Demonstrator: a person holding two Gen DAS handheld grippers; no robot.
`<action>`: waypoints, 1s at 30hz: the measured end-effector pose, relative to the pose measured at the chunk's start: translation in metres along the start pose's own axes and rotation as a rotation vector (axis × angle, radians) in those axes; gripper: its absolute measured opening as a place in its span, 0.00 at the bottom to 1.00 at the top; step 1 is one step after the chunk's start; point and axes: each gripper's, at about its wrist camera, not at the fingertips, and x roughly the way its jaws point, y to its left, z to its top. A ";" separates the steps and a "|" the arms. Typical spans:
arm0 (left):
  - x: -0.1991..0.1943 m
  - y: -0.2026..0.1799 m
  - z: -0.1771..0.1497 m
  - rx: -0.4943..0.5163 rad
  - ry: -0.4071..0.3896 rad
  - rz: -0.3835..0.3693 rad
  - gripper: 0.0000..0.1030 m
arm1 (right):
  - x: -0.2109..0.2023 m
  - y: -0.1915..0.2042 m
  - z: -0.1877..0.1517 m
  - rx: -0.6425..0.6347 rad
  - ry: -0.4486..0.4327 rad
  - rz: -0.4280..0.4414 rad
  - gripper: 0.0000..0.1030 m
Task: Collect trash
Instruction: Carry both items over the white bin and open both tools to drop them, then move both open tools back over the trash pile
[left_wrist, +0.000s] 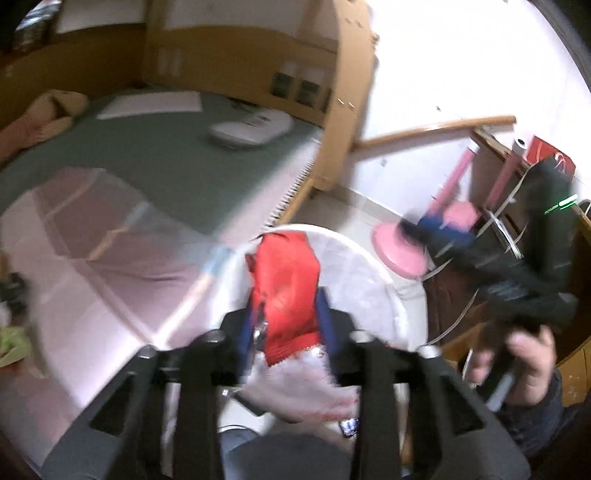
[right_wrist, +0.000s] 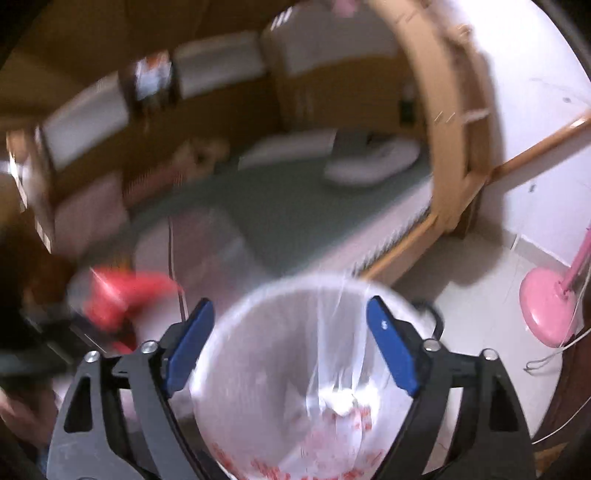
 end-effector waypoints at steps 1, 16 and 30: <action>0.011 -0.004 0.003 0.010 0.016 0.017 0.98 | -0.007 0.000 0.006 0.015 -0.030 0.007 0.85; -0.228 0.189 -0.074 -0.464 -0.253 0.688 0.97 | 0.050 0.209 -0.014 -0.290 0.124 0.380 0.86; -0.275 0.286 -0.196 -0.701 -0.179 0.975 0.97 | 0.133 0.379 -0.070 -0.496 0.183 0.518 0.90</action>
